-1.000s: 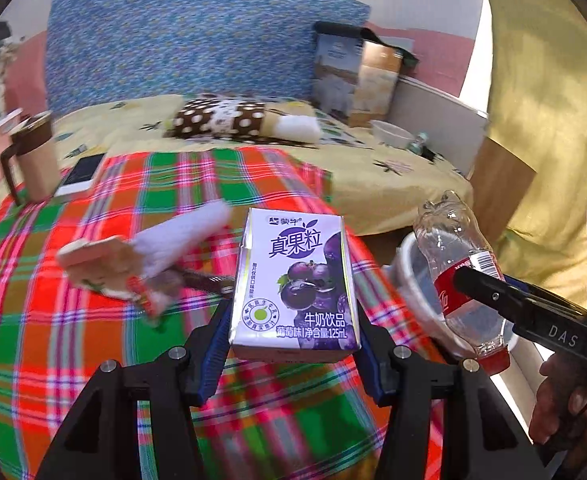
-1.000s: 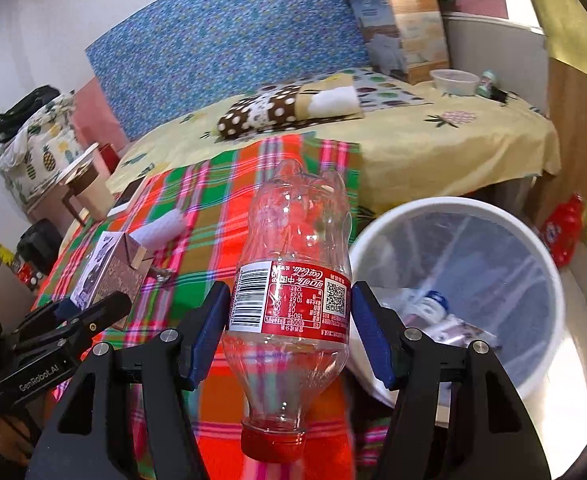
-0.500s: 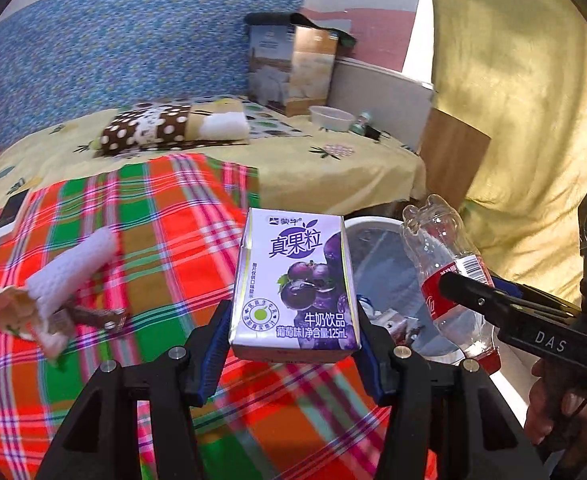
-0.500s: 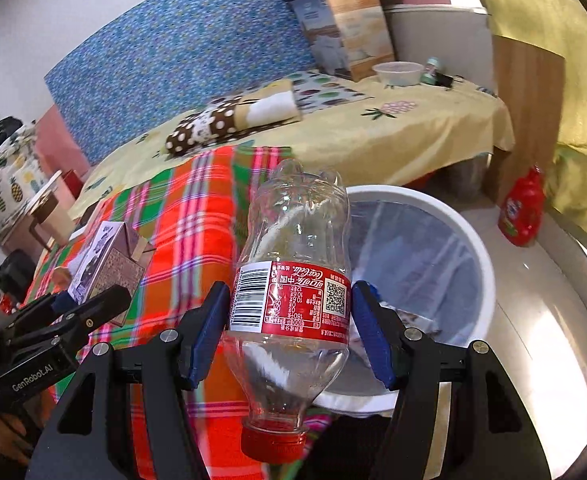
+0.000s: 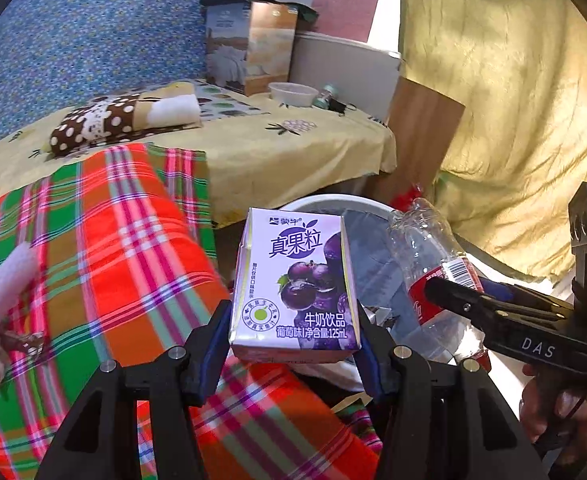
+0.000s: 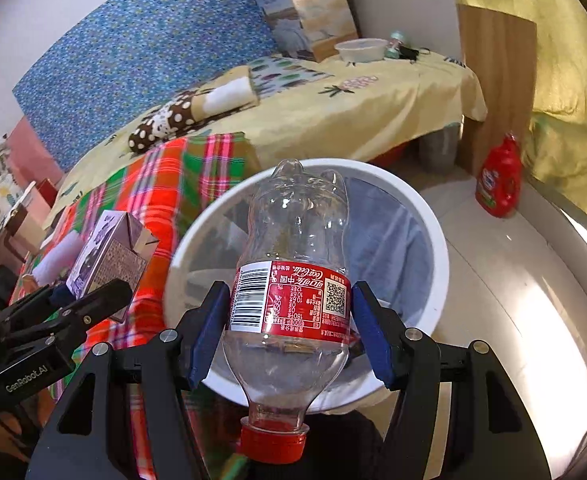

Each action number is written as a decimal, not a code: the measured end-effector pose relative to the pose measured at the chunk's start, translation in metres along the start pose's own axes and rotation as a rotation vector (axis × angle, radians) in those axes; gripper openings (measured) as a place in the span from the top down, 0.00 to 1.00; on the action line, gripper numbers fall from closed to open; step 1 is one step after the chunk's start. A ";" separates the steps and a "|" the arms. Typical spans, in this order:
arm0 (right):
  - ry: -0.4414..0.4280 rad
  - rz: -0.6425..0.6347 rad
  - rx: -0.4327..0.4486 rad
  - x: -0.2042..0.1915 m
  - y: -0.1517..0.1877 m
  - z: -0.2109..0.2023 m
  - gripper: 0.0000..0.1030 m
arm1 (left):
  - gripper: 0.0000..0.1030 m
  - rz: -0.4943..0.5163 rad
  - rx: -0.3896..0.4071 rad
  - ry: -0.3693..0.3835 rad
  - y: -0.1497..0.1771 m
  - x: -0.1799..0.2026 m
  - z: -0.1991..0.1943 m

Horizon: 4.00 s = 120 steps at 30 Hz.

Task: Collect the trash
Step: 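Carry the juice box and bottle over the mesh bin and open both tools, then move both tools back over the remaining trash on the cloth, then grasp the brown coffee packet with the right tool while the left tool grasps the red-lidded container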

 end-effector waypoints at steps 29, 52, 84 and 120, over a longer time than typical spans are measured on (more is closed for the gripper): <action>0.018 0.019 0.045 0.013 -0.009 -0.010 0.37 | 0.43 0.010 0.020 -0.005 -0.006 0.006 0.004; -0.202 -0.108 0.058 -0.079 0.006 -0.025 0.37 | 0.43 -0.108 0.073 -0.123 0.021 -0.061 -0.082; -0.406 -0.281 -0.030 -0.173 0.032 -0.004 0.52 | 0.44 -0.250 0.104 -0.358 0.048 -0.180 -0.133; -0.572 -0.620 -0.174 -0.269 0.062 0.060 0.73 | 0.44 -0.343 0.104 -0.377 0.054 -0.268 -0.141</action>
Point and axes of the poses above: each gripper's, at about its wrist camera, not at the fingertips, and z roughly the way its jaws point, x to its right, y to its underside, the point moved 9 cm from there along z, roughly the way its jaws point, and after that the axes turned 12 degrees about x, right-handed, at the moved point
